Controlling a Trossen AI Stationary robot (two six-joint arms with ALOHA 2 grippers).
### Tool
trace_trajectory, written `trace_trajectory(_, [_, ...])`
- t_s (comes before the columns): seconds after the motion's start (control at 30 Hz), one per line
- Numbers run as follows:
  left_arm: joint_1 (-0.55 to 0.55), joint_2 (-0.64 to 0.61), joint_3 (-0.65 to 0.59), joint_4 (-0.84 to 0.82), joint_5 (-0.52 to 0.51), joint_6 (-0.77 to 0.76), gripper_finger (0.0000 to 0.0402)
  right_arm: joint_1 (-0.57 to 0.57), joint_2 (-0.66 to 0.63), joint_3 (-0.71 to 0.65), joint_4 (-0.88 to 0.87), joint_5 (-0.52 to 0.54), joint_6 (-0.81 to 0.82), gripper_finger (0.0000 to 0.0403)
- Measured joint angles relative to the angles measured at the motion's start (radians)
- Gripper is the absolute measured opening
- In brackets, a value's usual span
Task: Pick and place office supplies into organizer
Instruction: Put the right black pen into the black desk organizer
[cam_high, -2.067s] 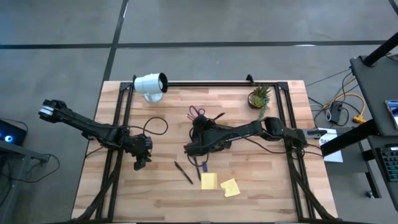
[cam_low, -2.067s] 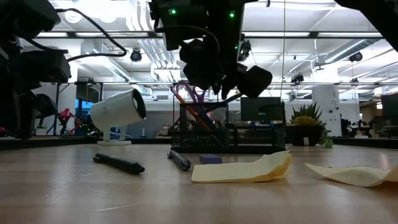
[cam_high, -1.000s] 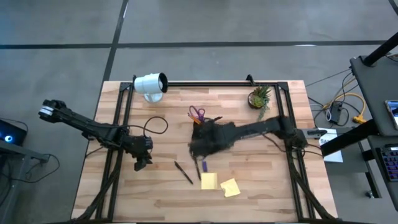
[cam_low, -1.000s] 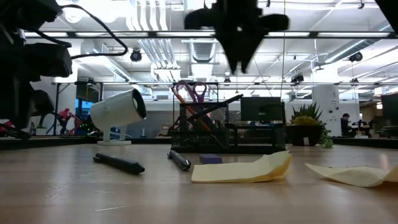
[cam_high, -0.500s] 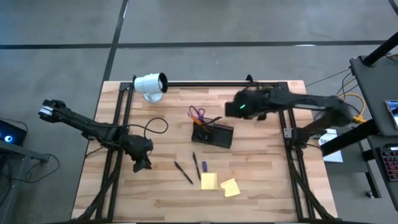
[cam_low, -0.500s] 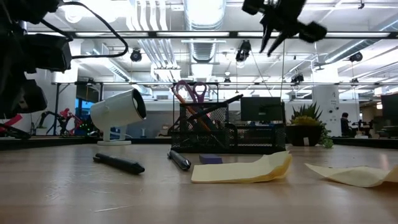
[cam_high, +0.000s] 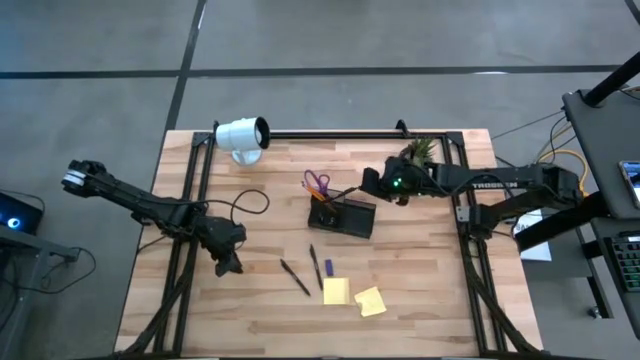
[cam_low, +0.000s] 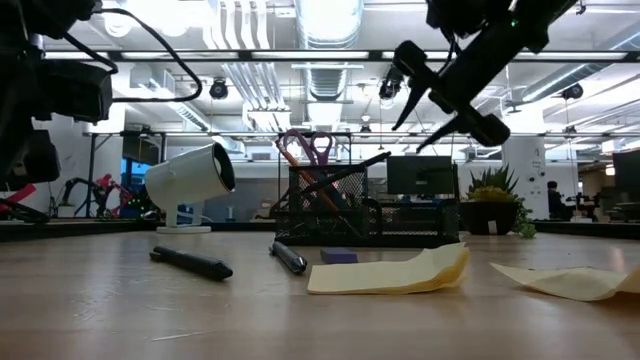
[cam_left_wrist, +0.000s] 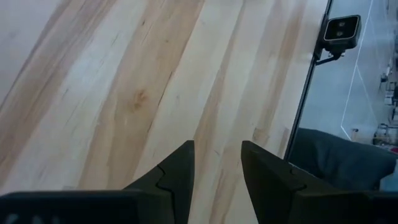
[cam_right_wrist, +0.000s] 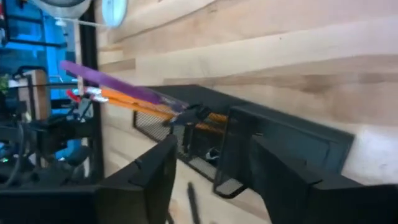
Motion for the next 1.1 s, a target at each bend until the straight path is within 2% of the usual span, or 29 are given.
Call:
trace_trajectory(0.23, [0.002,0.006,0.000,0.001,-0.001,-0.027,0.0116,-0.057,0.027,-0.017,0.051,-0.008,-0.085,0.0221])
trace_trajectory(0.6, [0.002,0.027,-0.001,0.003,-0.012,-0.059,0.0116,-0.097,0.142,-0.015,0.175,-0.139,-0.152,0.0219])
trace_trajectory(1.1, [0.020,0.029,-0.001,0.002,-0.015,-0.081,0.0116,-0.075,0.170,0.012,0.208,-0.188,-0.163,0.0219])
